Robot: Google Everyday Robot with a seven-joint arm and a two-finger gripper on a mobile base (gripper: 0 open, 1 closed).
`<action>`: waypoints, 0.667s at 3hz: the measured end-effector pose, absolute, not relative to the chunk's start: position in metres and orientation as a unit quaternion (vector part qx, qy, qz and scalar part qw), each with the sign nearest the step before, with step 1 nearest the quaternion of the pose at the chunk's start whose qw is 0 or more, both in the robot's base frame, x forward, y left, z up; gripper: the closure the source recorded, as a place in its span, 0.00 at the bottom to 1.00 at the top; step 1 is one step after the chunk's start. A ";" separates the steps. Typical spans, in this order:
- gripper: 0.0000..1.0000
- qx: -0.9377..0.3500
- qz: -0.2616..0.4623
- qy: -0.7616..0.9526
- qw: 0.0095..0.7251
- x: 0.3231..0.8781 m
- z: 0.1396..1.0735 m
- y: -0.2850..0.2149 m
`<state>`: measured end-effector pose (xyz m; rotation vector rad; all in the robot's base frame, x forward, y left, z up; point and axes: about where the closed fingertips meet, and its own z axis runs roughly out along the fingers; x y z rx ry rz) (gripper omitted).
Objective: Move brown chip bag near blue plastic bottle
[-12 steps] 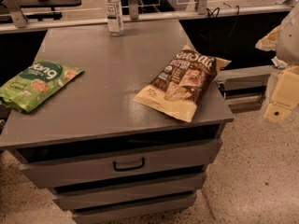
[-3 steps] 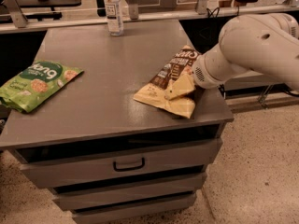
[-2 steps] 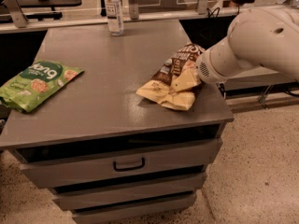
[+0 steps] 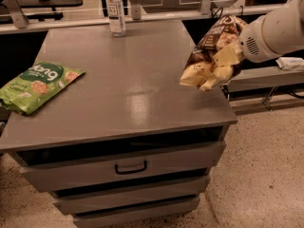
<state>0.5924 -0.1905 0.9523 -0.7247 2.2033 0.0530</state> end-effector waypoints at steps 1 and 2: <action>1.00 -0.302 0.014 0.863 0.405 0.592 0.959 -0.190; 1.00 -0.305 0.012 0.857 0.415 0.595 0.964 -0.188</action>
Offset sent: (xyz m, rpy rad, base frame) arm 0.0079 0.0033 0.0159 -0.0207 -0.0713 0.0387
